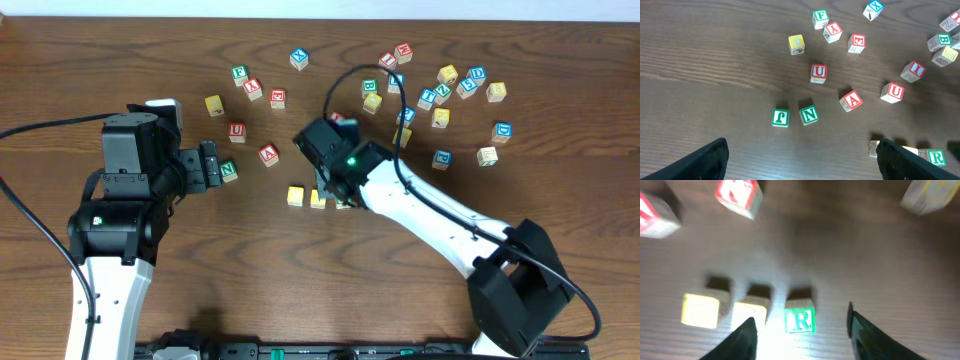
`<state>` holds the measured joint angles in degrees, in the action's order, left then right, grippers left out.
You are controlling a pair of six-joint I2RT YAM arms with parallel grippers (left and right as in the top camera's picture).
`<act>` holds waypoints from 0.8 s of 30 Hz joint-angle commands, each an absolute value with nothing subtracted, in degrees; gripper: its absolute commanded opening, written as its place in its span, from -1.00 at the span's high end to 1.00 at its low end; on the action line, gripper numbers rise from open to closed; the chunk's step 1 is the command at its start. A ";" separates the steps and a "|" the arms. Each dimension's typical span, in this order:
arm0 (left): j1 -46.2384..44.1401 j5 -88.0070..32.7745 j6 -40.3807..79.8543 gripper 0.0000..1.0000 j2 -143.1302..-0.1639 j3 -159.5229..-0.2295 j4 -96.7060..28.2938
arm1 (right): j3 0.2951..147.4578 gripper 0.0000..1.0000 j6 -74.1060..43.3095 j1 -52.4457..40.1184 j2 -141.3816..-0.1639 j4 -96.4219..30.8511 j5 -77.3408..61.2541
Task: Spell out CORL
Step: 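Lift the right gripper and move it over the blue L block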
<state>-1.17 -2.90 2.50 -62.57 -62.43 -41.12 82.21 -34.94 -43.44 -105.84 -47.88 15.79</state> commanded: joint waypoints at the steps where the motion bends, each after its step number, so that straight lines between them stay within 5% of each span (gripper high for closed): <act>1: -0.89 -3.03 1.74 -0.85 -62.48 -63.40 -41.12 | 89.14 -0.19 -29.65 -42.70 -106.19 -50.39 20.25; 5: -0.89 -3.03 1.74 -0.85 -62.48 -63.40 -41.12 | 96.79 -0.40 -25.12 -37.17 -106.19 -54.08 19.79; 15: -0.89 -3.01 1.72 -0.85 -62.48 -63.40 -41.12 | 106.83 -0.54 -24.80 -22.24 -106.19 -57.14 15.00; 24: -0.89 -3.01 1.74 -0.85 -62.48 -63.40 -41.12 | 107.20 -0.64 -21.12 -18.96 -107.94 -57.04 13.58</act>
